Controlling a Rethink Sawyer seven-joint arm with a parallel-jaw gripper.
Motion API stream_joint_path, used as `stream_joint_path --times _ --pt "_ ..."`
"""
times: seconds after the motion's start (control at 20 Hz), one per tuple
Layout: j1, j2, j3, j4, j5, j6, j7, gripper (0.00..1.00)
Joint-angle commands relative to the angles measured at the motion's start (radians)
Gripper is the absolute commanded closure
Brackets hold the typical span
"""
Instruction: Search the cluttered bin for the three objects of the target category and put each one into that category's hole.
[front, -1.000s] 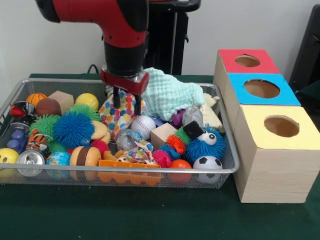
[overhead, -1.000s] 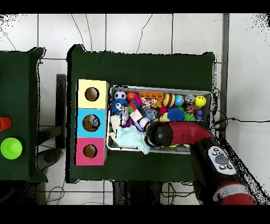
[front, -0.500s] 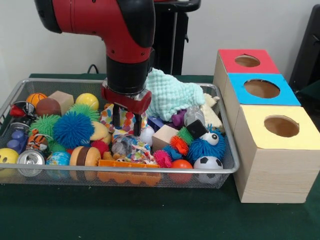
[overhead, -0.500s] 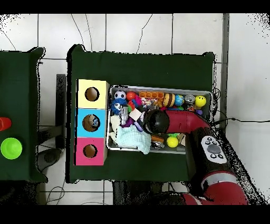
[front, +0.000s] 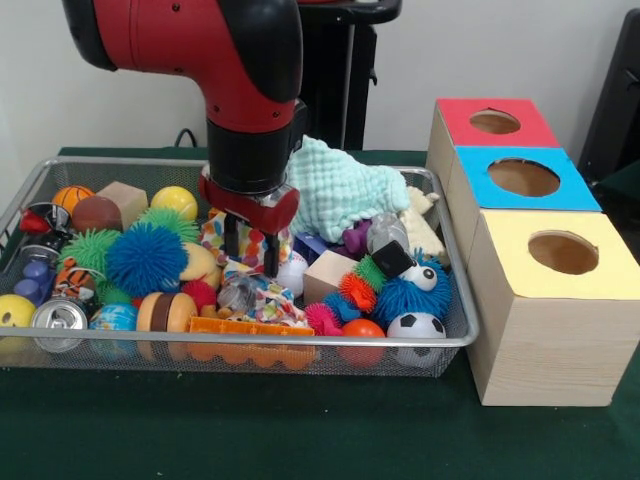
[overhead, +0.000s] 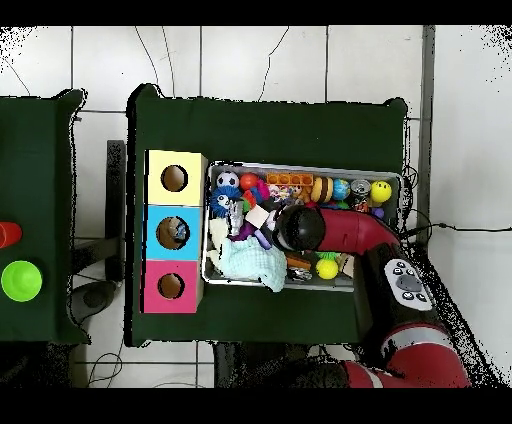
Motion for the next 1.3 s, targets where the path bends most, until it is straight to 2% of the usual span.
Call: stream_joint_path --times 0.05,0.2,0.3,0.45,0.55,0.75,1.0,1.3 --pt "-0.029 0.006 0.017 0.058 0.047 -0.071 0.112 0.0" --pt "-0.031 -0.029 0.02 0.09 0.057 -0.056 0.102 0.0" --pt "-0.032 -0.089 0.023 0.139 0.071 -0.033 0.096 0.0" --pt "-0.025 -0.206 0.02 0.192 0.102 0.06 0.073 0.0" --pt "-0.023 -0.258 0.018 0.195 0.12 0.118 0.052 0.0" --pt "-0.027 -0.31 0.018 0.183 0.152 0.2 0.026 0.0" --pt "-0.018 -0.33 0.003 0.13 0.151 0.265 0.008 0.0" --pt "0.02 -0.229 -0.049 -0.015 0.094 0.187 0.072 0.0"
